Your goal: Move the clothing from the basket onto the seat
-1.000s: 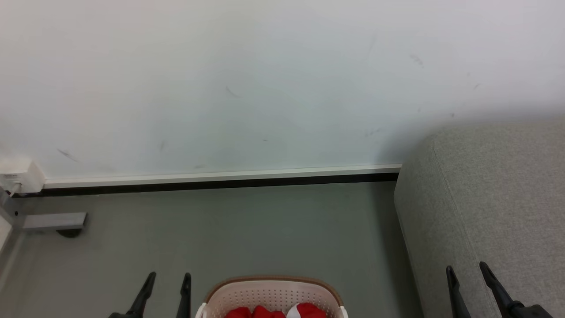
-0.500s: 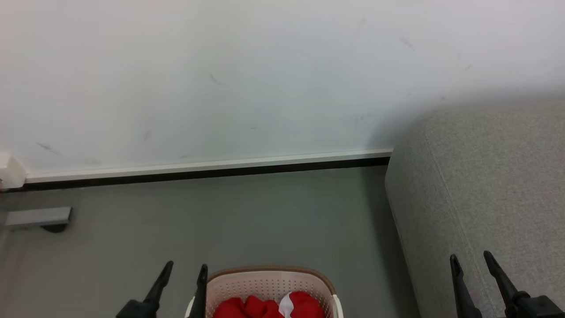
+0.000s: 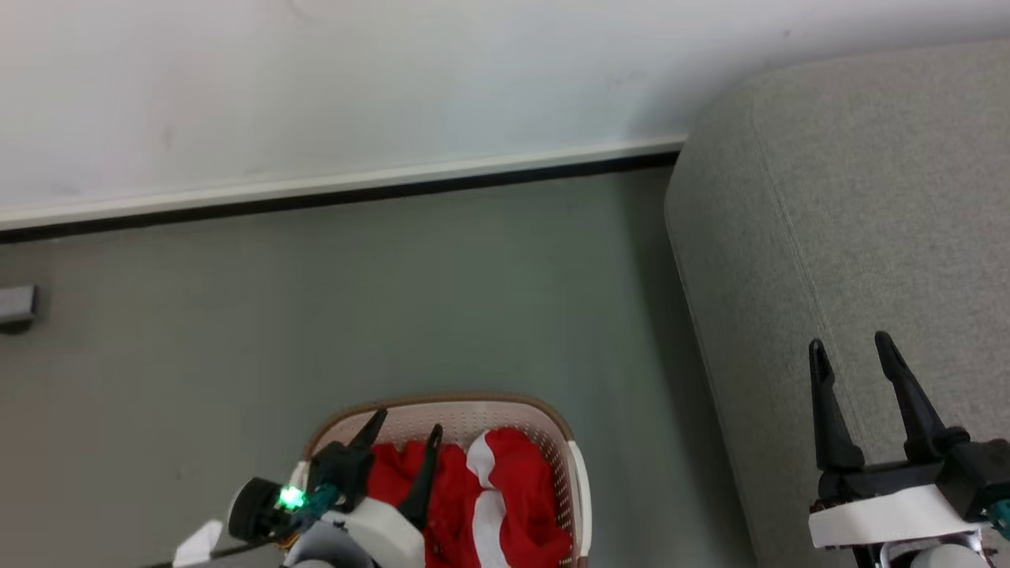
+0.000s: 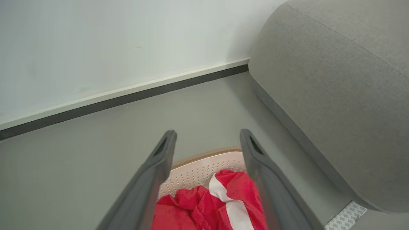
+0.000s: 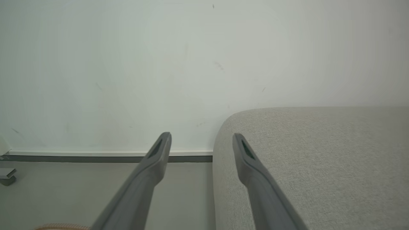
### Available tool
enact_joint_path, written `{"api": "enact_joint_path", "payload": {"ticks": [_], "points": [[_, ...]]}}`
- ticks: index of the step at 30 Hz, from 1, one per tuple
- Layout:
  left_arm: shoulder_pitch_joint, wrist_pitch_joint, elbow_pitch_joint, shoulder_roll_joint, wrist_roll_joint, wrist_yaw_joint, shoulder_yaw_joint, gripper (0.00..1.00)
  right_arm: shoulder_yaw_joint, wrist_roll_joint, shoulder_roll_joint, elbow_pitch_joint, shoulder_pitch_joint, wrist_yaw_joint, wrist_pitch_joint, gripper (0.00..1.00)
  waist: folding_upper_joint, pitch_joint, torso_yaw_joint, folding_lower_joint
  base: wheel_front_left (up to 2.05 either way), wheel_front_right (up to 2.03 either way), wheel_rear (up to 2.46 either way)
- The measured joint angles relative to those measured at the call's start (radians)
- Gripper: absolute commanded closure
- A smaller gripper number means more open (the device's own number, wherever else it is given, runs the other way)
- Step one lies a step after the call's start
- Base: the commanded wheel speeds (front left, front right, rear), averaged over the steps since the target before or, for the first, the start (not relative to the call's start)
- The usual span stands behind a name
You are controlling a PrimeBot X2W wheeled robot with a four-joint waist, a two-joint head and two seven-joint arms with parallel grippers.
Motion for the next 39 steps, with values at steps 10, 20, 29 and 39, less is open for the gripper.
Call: {"api": "enact_joint_path", "payload": {"ticks": [10, 20, 29, 39], "points": [[-0.197, 0.141, 0.291, 0.000, 0.023, 0.057, -0.069, 0.00, 0.034, 0.006, 0.018, -0.055, -0.106, 0.000, 0.000, 0.00, 0.0000, 0.201, -0.059, 0.0001, 0.00, 0.00, 0.00], [-0.331, 0.202, 0.541, 0.032, 0.041, 0.117, -0.066, 0.00, 0.046, 0.024, 0.022, -0.117, -0.179, 0.000, 0.000, 0.00, 0.0000, 0.365, -0.114, 0.0001, 0.00, 0.00, 0.00], [-0.441, 0.212, 0.649, 0.052, 0.044, 0.128, -0.080, 0.00, 0.059, 0.058, 0.023, -0.149, -0.208, 0.000, 0.000, 0.00, 0.0000, 0.475, -0.133, 0.0000, 0.00, 0.00, 0.00], [-0.529, 0.208, 0.732, 0.103, 0.066, 0.147, -0.115, 0.00, 0.083, 0.108, 0.023, -0.157, -0.237, 0.000, 0.000, 0.00, 0.0000, 0.553, -0.147, 0.0000, 0.00, 0.00, 0.00]]}}
